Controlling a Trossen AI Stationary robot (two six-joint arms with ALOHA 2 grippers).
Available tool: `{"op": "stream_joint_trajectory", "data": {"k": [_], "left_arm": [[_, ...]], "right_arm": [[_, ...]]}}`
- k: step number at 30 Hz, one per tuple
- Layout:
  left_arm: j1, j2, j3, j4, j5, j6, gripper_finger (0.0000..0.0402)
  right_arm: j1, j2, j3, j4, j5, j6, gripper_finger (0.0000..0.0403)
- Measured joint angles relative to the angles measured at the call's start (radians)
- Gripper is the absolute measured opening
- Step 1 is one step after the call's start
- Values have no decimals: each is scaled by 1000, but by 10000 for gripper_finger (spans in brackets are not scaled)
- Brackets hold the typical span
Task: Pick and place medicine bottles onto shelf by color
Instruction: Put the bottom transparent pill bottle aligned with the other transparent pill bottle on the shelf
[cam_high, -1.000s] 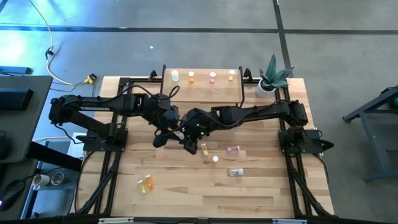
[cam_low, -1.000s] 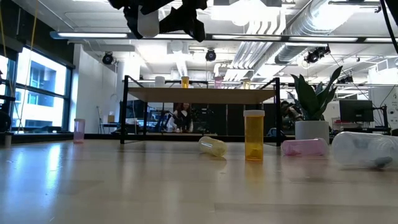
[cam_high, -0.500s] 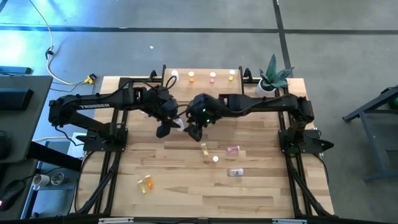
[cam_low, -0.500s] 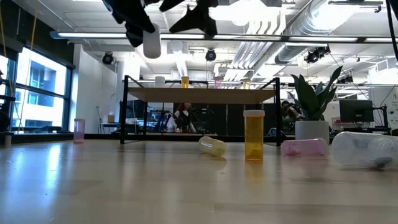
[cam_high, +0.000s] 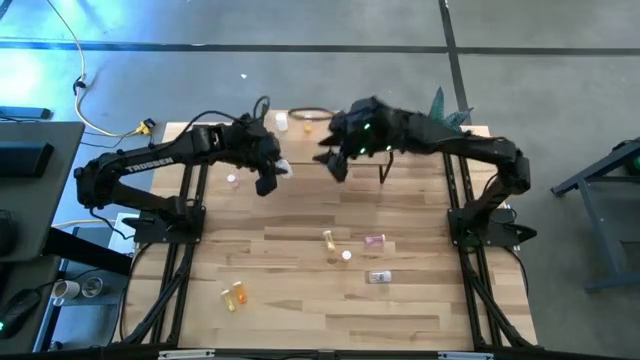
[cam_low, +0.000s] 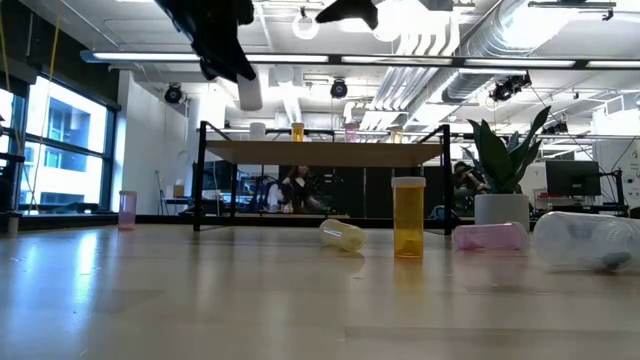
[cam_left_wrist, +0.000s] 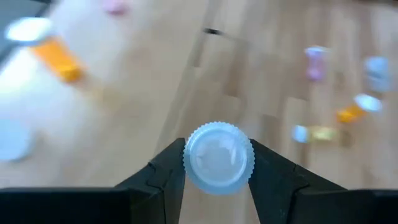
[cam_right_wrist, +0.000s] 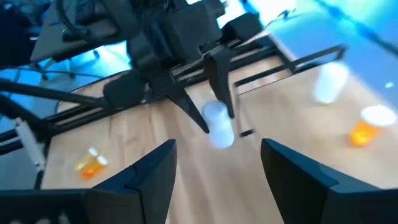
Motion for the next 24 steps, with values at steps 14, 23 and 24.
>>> {"op": "stream_joint_trajectory", "data": {"k": [14,23,24], "left_arm": [[196,13,1,97,-66,25,135],[242,88,1,96,-71,4,134],[242,93,1,97,-70,-9,134]], "right_arm": [[-194,-111,0,-8,51,-126,224],[-284,-111,0,-8,51,-126,224],[-291,-111,0,-8,51,-125,224]]}}
